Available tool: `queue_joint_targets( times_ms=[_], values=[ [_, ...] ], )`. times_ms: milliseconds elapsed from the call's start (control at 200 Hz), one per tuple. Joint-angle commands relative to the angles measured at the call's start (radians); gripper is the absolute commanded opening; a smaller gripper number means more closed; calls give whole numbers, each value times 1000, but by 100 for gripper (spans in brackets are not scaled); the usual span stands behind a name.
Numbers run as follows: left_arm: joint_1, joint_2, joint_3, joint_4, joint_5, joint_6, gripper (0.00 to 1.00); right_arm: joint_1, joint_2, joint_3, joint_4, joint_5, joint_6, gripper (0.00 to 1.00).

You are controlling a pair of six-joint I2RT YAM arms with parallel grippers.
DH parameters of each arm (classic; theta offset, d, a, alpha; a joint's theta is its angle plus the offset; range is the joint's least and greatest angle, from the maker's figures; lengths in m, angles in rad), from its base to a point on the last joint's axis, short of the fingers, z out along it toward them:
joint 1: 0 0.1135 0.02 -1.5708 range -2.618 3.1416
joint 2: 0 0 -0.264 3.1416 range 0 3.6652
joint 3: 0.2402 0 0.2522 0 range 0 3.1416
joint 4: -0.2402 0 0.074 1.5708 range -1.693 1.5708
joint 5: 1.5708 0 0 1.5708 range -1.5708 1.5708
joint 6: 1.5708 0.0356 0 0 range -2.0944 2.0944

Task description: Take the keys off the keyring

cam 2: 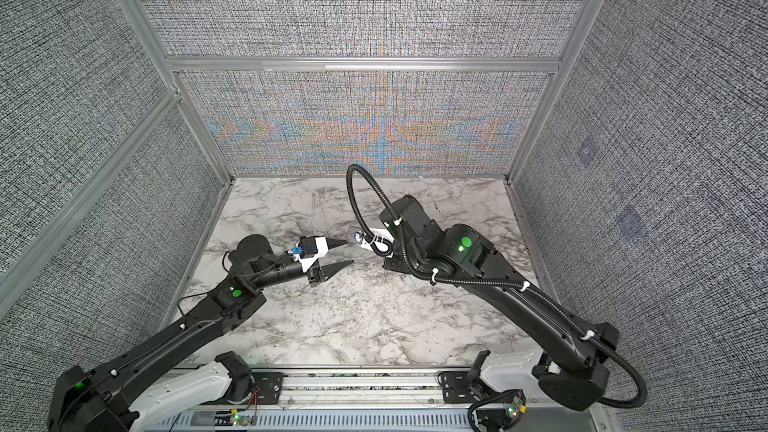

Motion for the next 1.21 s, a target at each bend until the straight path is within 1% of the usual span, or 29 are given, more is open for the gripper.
queue_joint_targets(
  times_ms=[0, 120, 285, 500, 665, 805, 991, 1201],
  values=[
    [-30, -14, -17, 78, -61, -6, 49, 1, 39, 48, -130, 33, 104, 0],
    [-66, -3, -28, 109, -90, 1, 48, 1, 89, 98, -206, 60, 169, 0],
    [-77, 15, -23, 138, -49, 20, 46, 1, 145, 179, -293, 62, 265, 0],
    [-107, 11, -65, 190, -114, 26, 43, 1, 180, 228, -362, 34, 346, 0],
    [-172, 58, -46, 197, -216, 66, 38, -1, 220, 274, -419, 42, 407, 0],
    [-228, 95, -45, 237, -314, 64, 36, -3, 241, 312, -456, 32, 447, 0],
    [-293, 137, -40, 261, -442, 55, 35, -5, 258, 333, -491, 27, 482, 0],
    [-341, 192, -20, 304, -573, 31, 35, -8, 264, 342, -494, 21, 510, 0]
  ],
)
